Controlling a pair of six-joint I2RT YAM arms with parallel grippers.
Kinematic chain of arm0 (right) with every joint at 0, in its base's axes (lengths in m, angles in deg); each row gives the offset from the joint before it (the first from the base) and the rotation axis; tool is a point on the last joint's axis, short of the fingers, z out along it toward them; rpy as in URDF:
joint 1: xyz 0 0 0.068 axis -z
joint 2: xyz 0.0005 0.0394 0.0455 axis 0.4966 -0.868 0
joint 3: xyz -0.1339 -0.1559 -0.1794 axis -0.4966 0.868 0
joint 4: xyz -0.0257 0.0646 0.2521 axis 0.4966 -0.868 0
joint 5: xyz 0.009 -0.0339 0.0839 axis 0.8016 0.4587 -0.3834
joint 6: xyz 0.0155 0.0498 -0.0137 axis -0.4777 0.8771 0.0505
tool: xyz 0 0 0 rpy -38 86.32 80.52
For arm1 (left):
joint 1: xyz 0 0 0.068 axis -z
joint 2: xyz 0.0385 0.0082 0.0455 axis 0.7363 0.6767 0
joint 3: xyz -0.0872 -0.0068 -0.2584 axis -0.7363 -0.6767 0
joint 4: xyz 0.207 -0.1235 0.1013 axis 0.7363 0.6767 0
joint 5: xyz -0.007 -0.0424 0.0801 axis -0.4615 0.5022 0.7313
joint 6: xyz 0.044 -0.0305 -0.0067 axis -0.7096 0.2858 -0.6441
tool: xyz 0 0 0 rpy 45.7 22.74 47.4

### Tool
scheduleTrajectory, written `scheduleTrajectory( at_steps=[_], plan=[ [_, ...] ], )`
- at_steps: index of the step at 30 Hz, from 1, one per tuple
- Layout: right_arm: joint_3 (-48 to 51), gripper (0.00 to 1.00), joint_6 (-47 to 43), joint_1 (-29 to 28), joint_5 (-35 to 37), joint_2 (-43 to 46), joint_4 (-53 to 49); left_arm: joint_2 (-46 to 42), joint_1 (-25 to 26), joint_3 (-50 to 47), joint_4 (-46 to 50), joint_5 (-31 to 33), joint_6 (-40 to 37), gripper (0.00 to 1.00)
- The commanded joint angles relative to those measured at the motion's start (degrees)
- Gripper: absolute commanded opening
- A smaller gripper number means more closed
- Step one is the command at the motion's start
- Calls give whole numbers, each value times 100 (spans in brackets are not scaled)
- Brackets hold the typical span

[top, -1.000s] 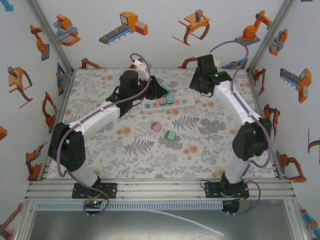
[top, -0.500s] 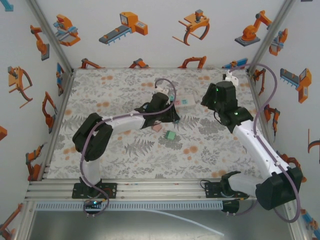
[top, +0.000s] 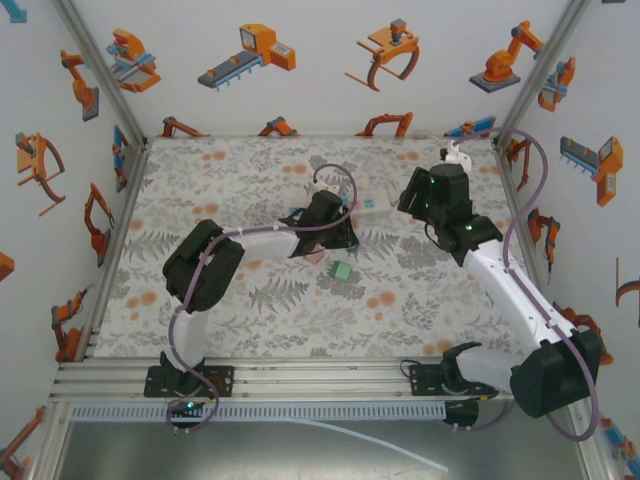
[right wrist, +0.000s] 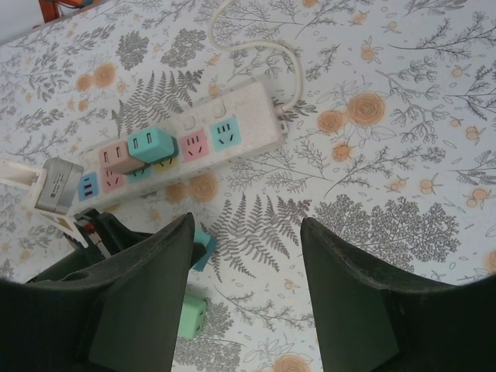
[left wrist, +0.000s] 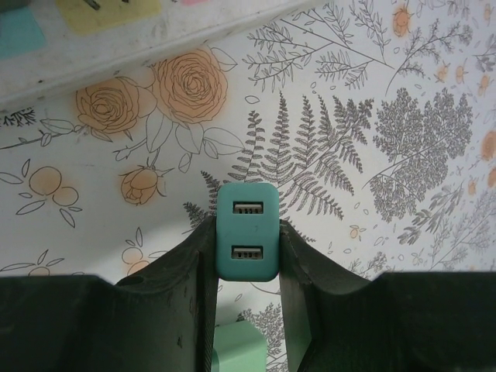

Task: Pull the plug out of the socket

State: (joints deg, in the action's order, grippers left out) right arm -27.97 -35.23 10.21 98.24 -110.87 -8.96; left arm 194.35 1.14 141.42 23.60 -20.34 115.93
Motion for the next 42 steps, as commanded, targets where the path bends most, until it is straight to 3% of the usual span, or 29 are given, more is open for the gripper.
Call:
scheduleTrajectory(
  at_steps=[1,8,13,16,22,27,30,34,39,42],
  plan=[
    [-28,55,31,15,-88,-43,164,196,49,51,-52,80,78,31],
    [-172,54,182,13,170,-222,-80,146,92,42,56,309,-251,49],
    [-333,54,158,15,144,-332,-179,18,110,27,47,423,-461,52],
    [-387,54,120,12,120,-358,-170,-163,127,-15,25,501,-609,61],
    [-656,54,63,2,28,-437,-285,-931,163,-239,-18,931,-1056,74],
    [-1025,54,-110,-69,-241,-569,-311,-1897,163,-622,-274,1416,-1278,75],
    [-1523,54,-458,-360,-142,-877,-542,-2406,123,-830,-381,1823,-1320,76],
    [-2549,54,-1071,-909,-29,-1652,-1104,-2738,-167,-704,190,2186,-1212,76],
    [-4111,54,-1530,-1395,-153,-2915,-2159,-2636,-877,-365,968,2006,-909,77],
    [-5215,54,-1584,-1470,-373,-3760,-2940,-2387,-1359,-55,1404,1453,-955,77]
  ],
)
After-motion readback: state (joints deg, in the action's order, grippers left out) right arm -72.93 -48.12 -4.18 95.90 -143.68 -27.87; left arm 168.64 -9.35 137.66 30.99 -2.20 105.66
